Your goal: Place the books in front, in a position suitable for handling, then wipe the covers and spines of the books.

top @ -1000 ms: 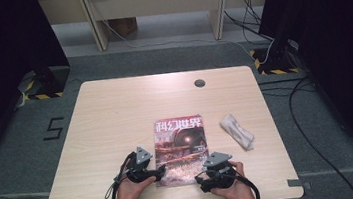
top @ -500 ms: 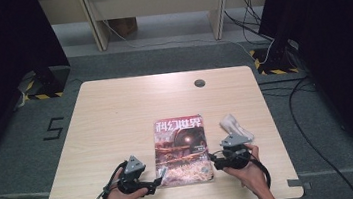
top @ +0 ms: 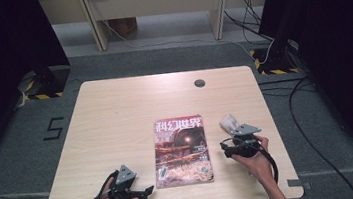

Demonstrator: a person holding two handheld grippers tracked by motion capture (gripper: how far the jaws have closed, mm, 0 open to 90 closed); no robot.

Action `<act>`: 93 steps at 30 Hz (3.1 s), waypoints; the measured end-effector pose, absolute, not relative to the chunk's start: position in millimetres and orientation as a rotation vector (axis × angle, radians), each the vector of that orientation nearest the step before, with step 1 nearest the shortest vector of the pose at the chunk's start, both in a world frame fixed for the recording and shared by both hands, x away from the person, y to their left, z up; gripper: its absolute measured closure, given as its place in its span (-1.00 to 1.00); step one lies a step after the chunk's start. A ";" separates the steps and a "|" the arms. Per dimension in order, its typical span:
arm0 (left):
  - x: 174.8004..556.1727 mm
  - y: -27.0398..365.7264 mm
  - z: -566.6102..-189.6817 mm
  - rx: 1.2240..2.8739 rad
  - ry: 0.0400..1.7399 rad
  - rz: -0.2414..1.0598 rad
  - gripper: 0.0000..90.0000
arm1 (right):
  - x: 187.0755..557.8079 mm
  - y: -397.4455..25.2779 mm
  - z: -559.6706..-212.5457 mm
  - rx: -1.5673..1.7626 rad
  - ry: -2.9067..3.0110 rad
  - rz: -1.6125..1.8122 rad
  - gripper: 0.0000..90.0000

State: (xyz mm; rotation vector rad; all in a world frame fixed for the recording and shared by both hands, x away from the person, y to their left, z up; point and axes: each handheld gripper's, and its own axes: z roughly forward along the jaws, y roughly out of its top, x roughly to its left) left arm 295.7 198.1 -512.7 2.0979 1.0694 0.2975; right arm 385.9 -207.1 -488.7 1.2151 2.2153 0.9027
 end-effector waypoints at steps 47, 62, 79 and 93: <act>309.7 177.0 -509.6 2.082 1.049 0.373 -0.64 | 433.2 -228.1 -483.8 1.256 2.167 0.894 0.70; 314.8 166.0 -512.4 2.119 1.062 0.440 -0.68 | 427.7 -122.8 -473.3 0.921 2.357 0.990 0.70; 314.7 165.5 -513.0 2.130 1.038 0.455 -0.69 | 456.7 -101.7 -499.2 0.974 2.400 0.899 0.68; 313.6 165.1 -513.2 2.126 1.044 0.461 -0.69 | 502.3 -117.1 -498.7 1.149 2.275 0.834 0.70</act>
